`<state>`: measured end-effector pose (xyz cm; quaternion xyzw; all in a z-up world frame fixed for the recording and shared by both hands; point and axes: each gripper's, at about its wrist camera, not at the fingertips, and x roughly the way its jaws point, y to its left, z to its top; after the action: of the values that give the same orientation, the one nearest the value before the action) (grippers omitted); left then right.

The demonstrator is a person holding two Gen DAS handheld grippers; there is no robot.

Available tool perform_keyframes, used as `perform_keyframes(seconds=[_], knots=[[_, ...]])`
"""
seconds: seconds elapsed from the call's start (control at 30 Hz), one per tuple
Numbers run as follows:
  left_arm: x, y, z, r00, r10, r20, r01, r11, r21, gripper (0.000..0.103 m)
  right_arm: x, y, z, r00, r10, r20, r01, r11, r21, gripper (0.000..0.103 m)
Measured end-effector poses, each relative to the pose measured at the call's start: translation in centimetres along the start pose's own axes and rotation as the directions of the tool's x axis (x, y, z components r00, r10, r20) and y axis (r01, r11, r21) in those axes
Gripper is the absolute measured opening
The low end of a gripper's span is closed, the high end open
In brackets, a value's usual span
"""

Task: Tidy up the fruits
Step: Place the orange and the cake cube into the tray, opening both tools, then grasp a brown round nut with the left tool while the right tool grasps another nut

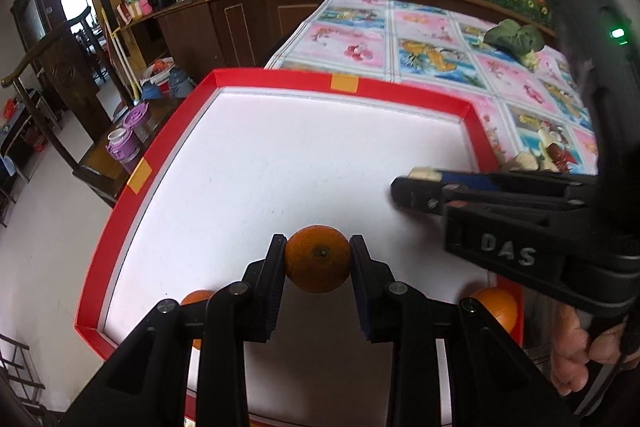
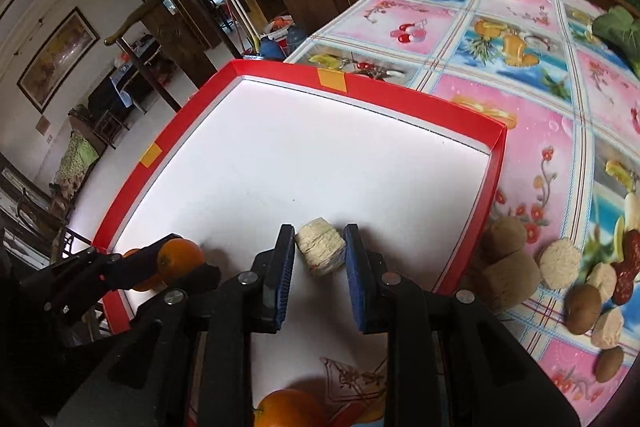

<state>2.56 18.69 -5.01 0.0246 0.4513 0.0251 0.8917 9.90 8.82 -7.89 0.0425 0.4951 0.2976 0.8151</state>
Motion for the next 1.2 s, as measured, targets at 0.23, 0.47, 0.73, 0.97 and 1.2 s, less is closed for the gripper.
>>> perform_keyframes(seconds=[0.23,0.47,0.73,0.97,1.2], knots=[[-0.2,0.4,-0.1,1.0,0.02,-0.022,-0.021,0.999,-0.047,0.041,-1.5,-1.0,0.0,0.998,0.049,0.028,-0.05,0.999,0.022,0.052],[-3.0,-1.2,0.6,0.998,0.029,0.048,-0.028,0.999,-0.023,0.048,-7.8,-4.1,-0.5,0.983,0.057,0.176,-0.061,0.998,0.022,0.053],[-5.0,-7.1,1.2,0.996,-0.047,0.08,0.038,0.994,0.106,0.055,-12.7,-12.1,-3.9,0.979,-0.075,0.189,0.066,0.996,0.056,0.053],[-4.0,-12.9,1.4,0.993,-0.115,0.037,0.106,0.974,0.202,0.057,-13.4,-15.3,-7.1,0.991,-0.094,0.094,0.095,0.995,-0.003,0.053],[-2.7,-14.6,1.0,0.989,-0.146,-0.025,0.148,0.968,0.201,0.057,-12.4,-14.0,-7.7,0.993,-0.094,0.075,0.099,0.993,-0.06,0.051]])
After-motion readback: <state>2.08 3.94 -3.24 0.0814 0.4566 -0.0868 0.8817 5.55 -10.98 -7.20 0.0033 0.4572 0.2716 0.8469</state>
